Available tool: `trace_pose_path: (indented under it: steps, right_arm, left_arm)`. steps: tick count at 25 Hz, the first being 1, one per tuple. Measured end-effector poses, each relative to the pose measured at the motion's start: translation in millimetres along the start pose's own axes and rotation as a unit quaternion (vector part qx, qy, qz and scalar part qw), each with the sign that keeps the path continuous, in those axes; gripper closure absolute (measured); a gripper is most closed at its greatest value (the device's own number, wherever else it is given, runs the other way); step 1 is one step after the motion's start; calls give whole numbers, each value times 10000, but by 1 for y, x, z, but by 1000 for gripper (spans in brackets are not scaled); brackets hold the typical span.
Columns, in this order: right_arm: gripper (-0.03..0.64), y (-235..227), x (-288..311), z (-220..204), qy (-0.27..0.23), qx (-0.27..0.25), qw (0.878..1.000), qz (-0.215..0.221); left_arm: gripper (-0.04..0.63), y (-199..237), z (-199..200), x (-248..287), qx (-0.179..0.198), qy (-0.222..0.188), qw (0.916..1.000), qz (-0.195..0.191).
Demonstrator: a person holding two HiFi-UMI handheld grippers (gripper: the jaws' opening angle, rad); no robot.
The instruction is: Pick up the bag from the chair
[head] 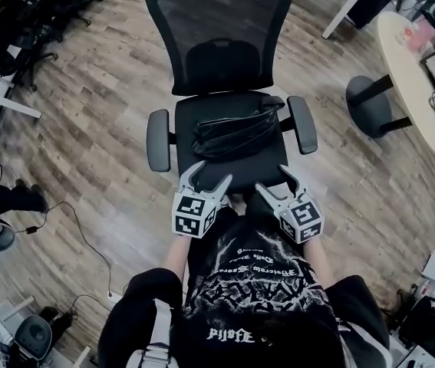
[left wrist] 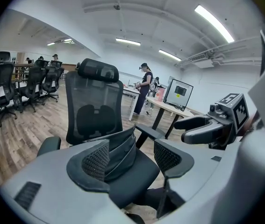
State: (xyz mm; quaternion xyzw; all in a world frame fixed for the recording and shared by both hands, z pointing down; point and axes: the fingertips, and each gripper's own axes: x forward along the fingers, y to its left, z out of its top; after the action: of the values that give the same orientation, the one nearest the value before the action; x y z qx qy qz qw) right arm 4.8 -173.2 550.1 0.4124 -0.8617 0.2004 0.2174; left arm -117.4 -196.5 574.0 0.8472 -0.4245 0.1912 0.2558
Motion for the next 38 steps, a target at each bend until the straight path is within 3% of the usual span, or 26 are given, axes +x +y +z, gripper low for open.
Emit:
trace_pose_path:
  steps: [7, 11, 21, 25, 29, 33, 38]
  right_arm:
    - [299, -42, 36, 33, 88, -726, 9965, 396]
    - [299, -64, 64, 50, 170, -1058, 9914, 751]
    - [299, -112, 131, 58, 795, -1877, 9642, 1698]
    - [300, -133, 159, 52, 1036, -1997, 9550, 1934]
    - [299, -148, 184, 36, 1366, -2238, 9389, 2230]
    - [299, -160, 212, 20, 1643, -2356, 9230, 2560]
    - [299, -169, 242, 3, 1990, -2597, 8989, 2915]
  left_arm:
    - [288, 26, 21, 29, -90, 73, 9992, 373]
    - [288, 33, 27, 50, 20, 258, 9994, 218]
    - [288, 64, 43, 114, 548, 843, 9939, 457]
    - [288, 75, 40, 141, 719, 1148, 9902, 347]
    - [288, 91, 35, 167, 885, 1471, 9848, 257]
    - [288, 112, 24, 196, 924, 1914, 9771, -98]
    - [288, 136, 17, 218, 1427, 2350, 9610, -299]
